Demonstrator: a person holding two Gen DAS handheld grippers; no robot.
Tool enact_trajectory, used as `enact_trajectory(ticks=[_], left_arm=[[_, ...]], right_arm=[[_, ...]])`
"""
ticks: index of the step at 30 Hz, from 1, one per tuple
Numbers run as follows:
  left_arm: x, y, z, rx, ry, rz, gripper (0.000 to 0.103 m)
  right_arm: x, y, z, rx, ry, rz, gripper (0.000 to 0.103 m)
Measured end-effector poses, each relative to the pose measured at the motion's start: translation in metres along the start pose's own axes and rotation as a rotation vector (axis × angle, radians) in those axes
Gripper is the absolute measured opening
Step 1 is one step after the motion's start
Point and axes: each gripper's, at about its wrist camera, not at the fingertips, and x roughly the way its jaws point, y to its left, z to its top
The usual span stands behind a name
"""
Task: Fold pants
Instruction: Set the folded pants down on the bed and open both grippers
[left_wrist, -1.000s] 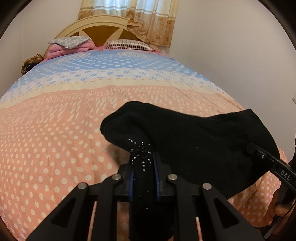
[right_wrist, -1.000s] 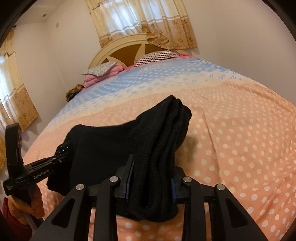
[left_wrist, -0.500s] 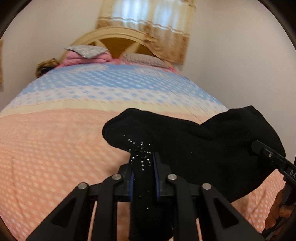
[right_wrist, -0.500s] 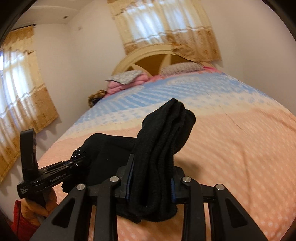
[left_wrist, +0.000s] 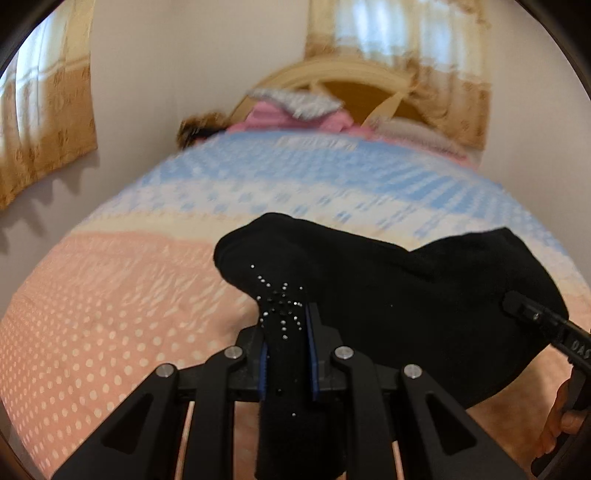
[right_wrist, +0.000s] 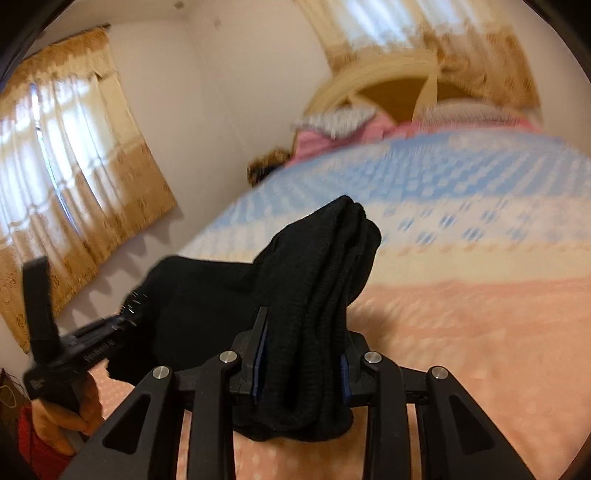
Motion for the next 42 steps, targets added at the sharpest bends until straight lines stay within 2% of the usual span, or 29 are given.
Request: enact_trajectory(ticks=[3,4,6,7,8,9,10,13,16,17,19,21,24,28,32,36,42], left_arm=[[0.04,0.009,-0.013,0.006,0.093,0.026,0.02],[0.048,0.009,-0.018,0.013,0.109,0.024,0.025],[0.052,0.01,-0.022,0.011,0.113,0.039,0.038],[0.052,0.011,-0.021,0.002,0.114,0.057,0.058],[0.053,0.012,-0.019,-0.002,0.12,0.103,0.082],[0.056,0.017,-0.017,0.002,0.136,0.166,0.094],[0.057,0.02,-0.018,0.01,0.156,0.212,0.103],[0.047,0.03,-0.021,0.018,0.188,0.213,0.103],[0.023,0.027,-0.023,0.046,0.16,0.304,0.103],[0.01,0.022,-0.025,0.072,0.132,0.365,0.103],[-0.012,0.016,-0.031,0.106,0.08,0.417,0.103],[-0.028,0.012,-0.027,0.118,0.026,0.398,0.103],[-0.062,0.001,-0.036,0.104,-0.025,0.338,0.103],[-0.09,-0.013,-0.052,0.066,-0.062,0.284,0.103],[-0.103,-0.019,-0.065,0.031,-0.079,0.242,0.103],[-0.119,-0.029,-0.071,0.033,-0.1,0.218,0.103],[-0.143,-0.028,-0.081,0.016,-0.142,0.208,0.103]], right_arm=[[0.049,0.001,-0.014,-0.015,0.104,-0.059,0.032],[0.06,-0.001,-0.018,-0.013,0.131,-0.087,0.032],[0.066,-0.007,-0.017,0.021,0.156,-0.084,0.038],[0.067,-0.011,-0.016,0.033,0.168,-0.087,0.04],[0.07,-0.013,-0.016,0.042,0.185,-0.094,0.048],[0.073,-0.015,-0.016,0.054,0.209,-0.109,0.054],[0.073,-0.017,-0.017,0.071,0.226,-0.114,0.056],[0.054,-0.032,-0.015,0.19,0.213,-0.08,0.057],[0.017,-0.034,-0.017,0.261,0.13,-0.159,0.058],[-0.004,-0.033,-0.021,0.287,0.079,-0.177,0.058],[-0.029,-0.025,-0.027,0.298,0.013,-0.17,0.058],[-0.053,-0.004,-0.035,0.275,-0.033,-0.158,0.06],[-0.074,0.022,-0.049,0.263,-0.04,-0.111,0.062],[-0.095,0.05,-0.067,0.263,-0.003,-0.094,0.063],[-0.116,0.073,-0.084,0.234,0.025,-0.108,0.063],[-0.143,0.097,-0.093,0.149,-0.04,-0.165,0.063],[-0.169,0.118,-0.097,0.077,-0.121,-0.183,0.063]])
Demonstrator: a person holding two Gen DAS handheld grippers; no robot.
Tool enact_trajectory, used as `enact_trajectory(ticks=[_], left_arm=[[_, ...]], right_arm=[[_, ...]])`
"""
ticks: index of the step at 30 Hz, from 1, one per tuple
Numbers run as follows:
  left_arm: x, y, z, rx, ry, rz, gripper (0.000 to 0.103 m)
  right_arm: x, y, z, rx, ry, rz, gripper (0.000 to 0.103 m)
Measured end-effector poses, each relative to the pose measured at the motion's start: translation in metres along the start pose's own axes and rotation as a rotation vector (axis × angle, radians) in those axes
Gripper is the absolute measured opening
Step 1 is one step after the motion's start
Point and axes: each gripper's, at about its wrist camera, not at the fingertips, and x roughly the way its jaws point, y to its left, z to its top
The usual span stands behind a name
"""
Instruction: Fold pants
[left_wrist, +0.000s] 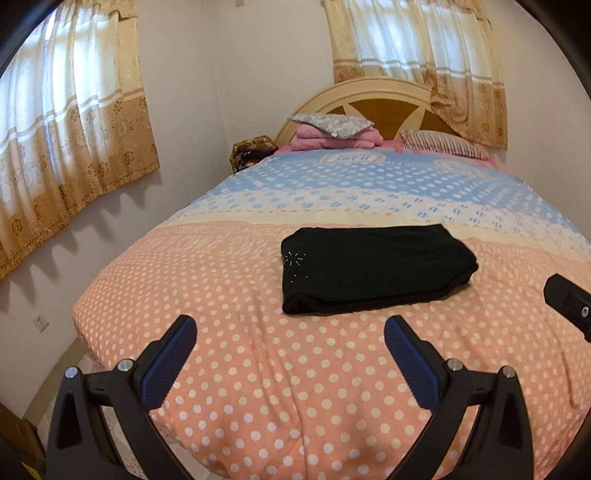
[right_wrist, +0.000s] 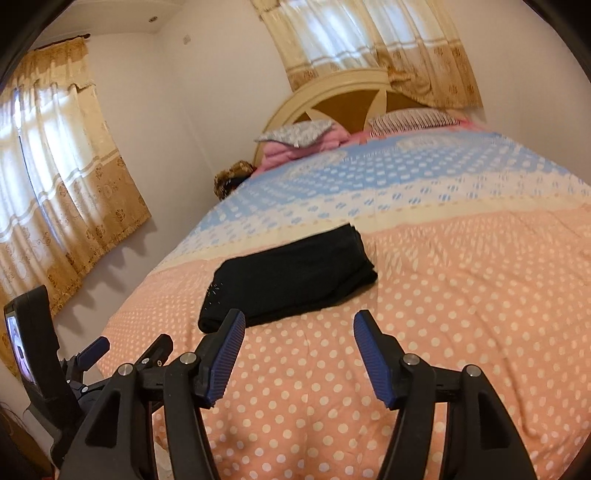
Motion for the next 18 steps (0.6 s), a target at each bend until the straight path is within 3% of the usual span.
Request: enact_trajectory(ticks=[18], left_arm=[[-0.013,-0.007,-0.002,0.01,-0.025,-0.001,0.103]], right_arm=[[-0.024,-0.002,0.0,0.014,-0.04,0.015,0.064]])
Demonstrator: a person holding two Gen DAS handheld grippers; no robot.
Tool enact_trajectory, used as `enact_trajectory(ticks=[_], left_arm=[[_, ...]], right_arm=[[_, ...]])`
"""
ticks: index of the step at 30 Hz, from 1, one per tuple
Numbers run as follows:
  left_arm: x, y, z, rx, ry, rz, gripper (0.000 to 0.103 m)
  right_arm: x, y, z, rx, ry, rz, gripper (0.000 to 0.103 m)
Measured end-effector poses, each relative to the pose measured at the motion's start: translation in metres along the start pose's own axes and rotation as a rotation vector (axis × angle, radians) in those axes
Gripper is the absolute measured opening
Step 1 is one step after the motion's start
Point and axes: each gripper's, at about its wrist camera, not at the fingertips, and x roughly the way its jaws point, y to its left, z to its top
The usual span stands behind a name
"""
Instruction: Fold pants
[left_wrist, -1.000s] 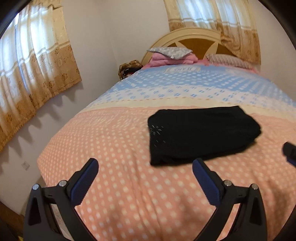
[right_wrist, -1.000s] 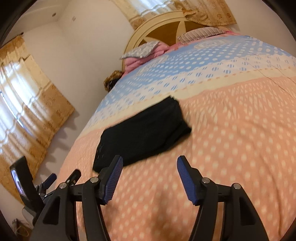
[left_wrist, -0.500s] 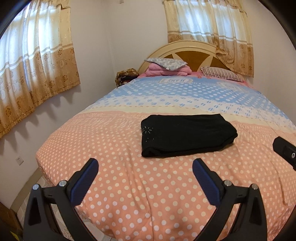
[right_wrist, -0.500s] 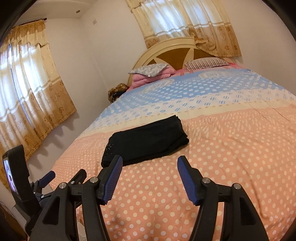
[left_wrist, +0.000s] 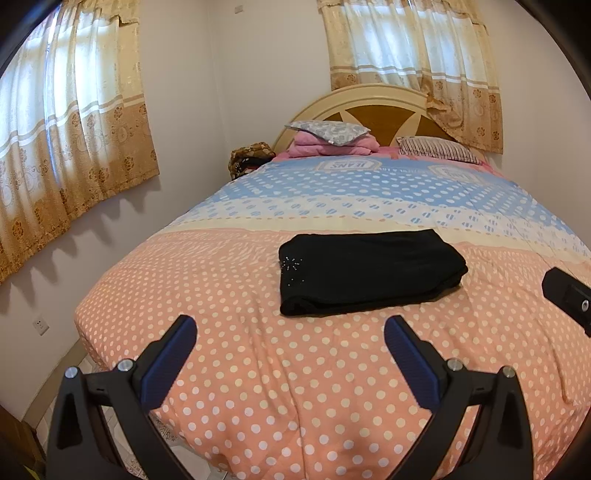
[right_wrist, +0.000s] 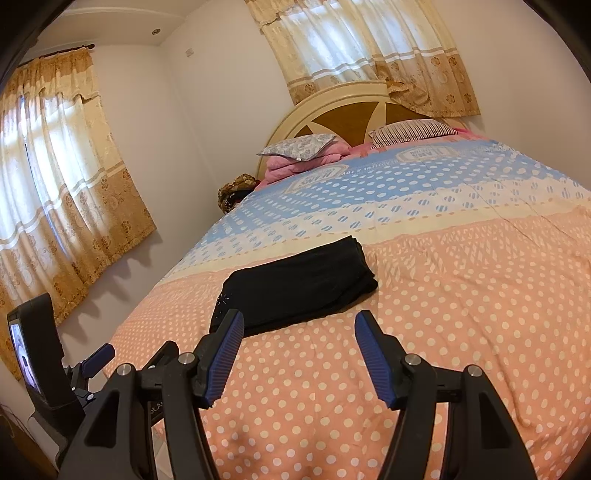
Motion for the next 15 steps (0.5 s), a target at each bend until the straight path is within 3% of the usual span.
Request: enact_trajectory(ticks=[15], left_arm=[[-0.0041,0.0,0.0023,-0.011,-0.009,-0.004,0.103]], right_arm=[[-0.0001,-0.0007,-0.0006,-0.004,-0.014,-0.008,0.065]])
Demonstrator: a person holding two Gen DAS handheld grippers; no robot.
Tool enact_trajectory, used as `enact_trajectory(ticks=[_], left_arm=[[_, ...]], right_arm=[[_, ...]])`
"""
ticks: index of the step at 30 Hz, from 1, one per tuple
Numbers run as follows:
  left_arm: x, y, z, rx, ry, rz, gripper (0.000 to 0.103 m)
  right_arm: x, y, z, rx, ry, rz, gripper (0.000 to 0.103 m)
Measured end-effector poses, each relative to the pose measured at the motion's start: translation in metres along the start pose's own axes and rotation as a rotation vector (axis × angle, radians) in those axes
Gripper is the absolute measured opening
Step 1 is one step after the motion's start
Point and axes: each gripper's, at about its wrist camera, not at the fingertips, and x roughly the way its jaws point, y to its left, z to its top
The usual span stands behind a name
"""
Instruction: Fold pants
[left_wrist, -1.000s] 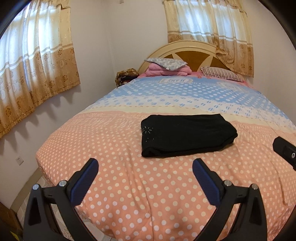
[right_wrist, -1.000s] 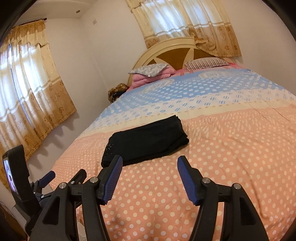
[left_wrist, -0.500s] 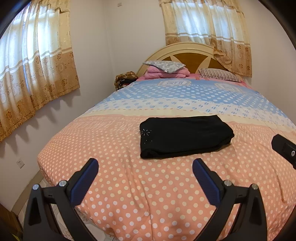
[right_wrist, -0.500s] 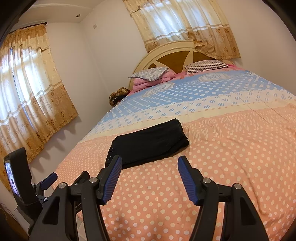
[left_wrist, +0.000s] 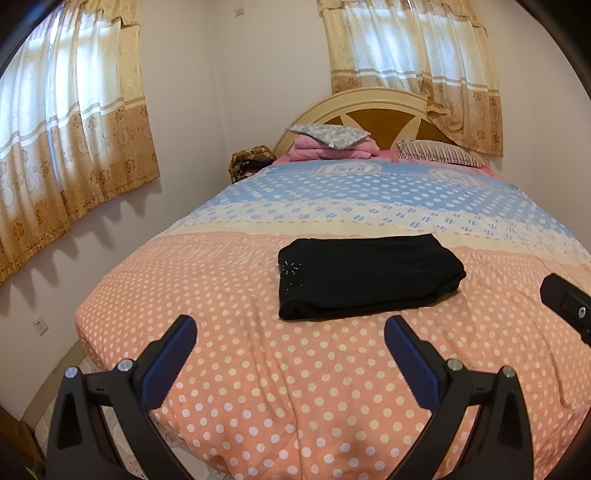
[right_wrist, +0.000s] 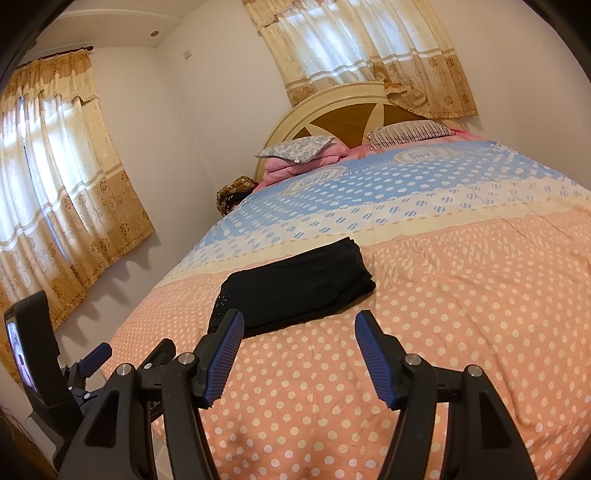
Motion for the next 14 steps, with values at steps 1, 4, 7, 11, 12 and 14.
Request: enact_trajectory(ticks=[1,4,7,11,12,14], left_arm=[[0.0006,0.0005,0.0001,-0.005,0.004,0.001,0.103],[0.0025,0.0017,0.0005,-0.015,0.015,0.003,0.103],[0.0033,0.0031,-0.0004,-0.022,0.018,-0.034,0.103],[0.0011,0.0,-0.0012,-0.01,0.009,-0.036,0.103],[0.0007,-0.0018,-0.0012,-0.003,0.008,-0.035,0.103],[0.0011,-0.0038,-0.0013,0.009,0.011,-0.027,0.103]], right_arm=[[-0.0003,0.0005,-0.0004,-0.001,-0.003,-0.002,0.065],[-0.0008,0.0021,-0.0011,-0.005,-0.005,-0.008,0.065],[0.0004,0.0022,-0.0026,-0.003,0.0,-0.013,0.065],[-0.0001,0.0022,-0.0028,0.006,0.003,-0.015,0.065],[-0.0002,0.0021,-0.0026,0.008,0.002,-0.016,0.065],[-0.0011,0.0017,-0.0022,0.007,-0.004,-0.022,0.065]])
